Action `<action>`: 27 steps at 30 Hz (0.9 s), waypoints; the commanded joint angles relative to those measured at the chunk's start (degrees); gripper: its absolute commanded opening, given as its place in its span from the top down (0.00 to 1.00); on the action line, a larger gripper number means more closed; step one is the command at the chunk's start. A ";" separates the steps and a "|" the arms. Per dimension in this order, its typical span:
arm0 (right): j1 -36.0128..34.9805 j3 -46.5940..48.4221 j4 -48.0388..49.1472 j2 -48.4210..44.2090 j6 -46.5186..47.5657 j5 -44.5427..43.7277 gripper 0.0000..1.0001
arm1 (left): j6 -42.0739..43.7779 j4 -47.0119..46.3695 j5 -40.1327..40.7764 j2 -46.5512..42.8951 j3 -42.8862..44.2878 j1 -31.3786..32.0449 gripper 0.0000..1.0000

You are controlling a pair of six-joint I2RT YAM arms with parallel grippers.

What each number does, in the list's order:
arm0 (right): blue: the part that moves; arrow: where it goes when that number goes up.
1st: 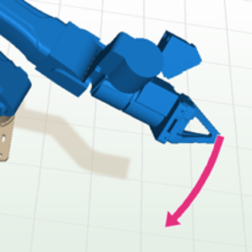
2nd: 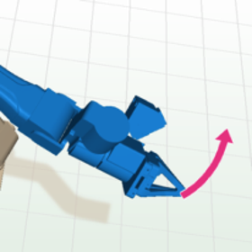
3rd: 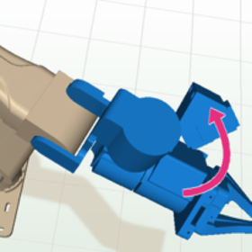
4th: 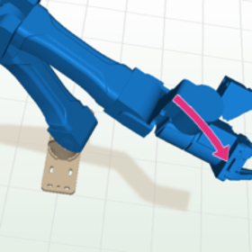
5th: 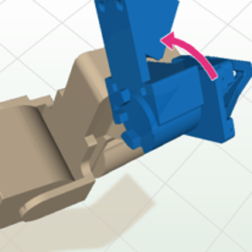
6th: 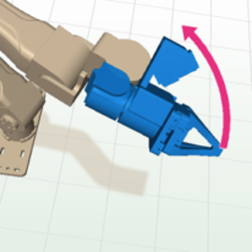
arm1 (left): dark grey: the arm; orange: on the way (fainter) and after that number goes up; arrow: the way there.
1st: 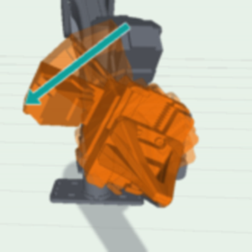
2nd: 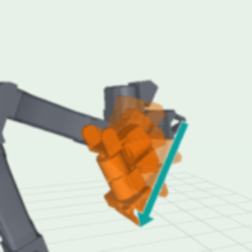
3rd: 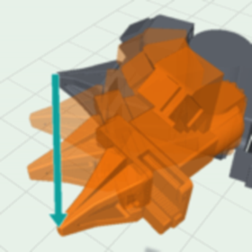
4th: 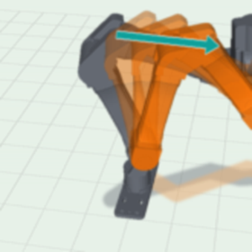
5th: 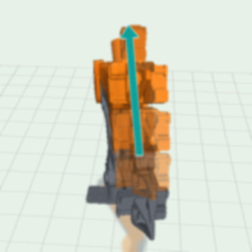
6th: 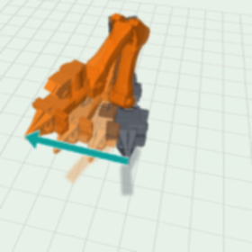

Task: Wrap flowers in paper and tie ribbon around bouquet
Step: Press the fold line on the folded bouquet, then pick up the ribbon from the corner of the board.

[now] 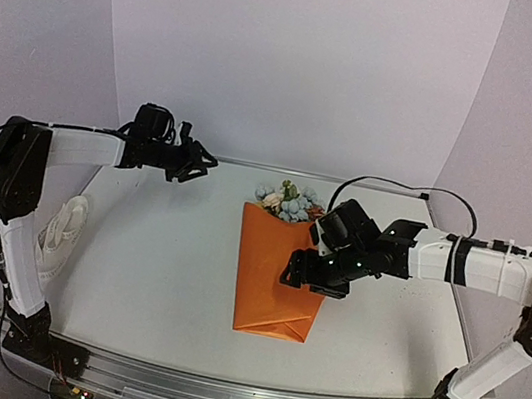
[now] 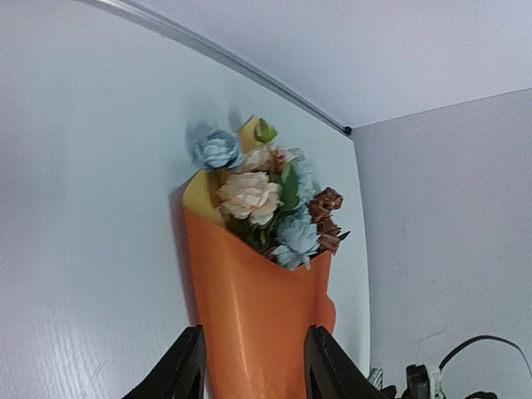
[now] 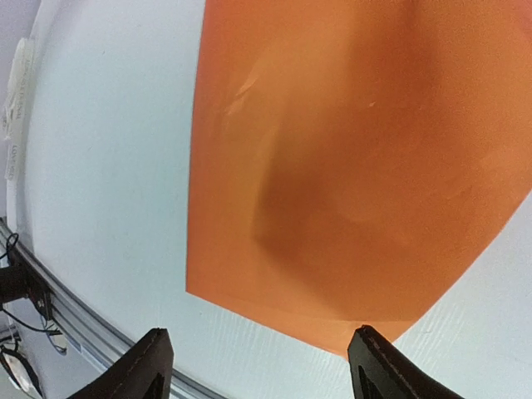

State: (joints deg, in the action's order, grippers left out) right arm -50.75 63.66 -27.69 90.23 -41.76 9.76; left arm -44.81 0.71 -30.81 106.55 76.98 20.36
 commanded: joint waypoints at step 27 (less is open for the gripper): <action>5.17 -15.73 5.39 -14.23 4.16 -5.08 0.02 | 1.14 20.39 47.99 -22.16 -26.35 -22.02 0.27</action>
State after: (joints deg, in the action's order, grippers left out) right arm -45.41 48.28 -23.42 78.51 -39.61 6.66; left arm -51.49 27.87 19.15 77.02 43.69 2.94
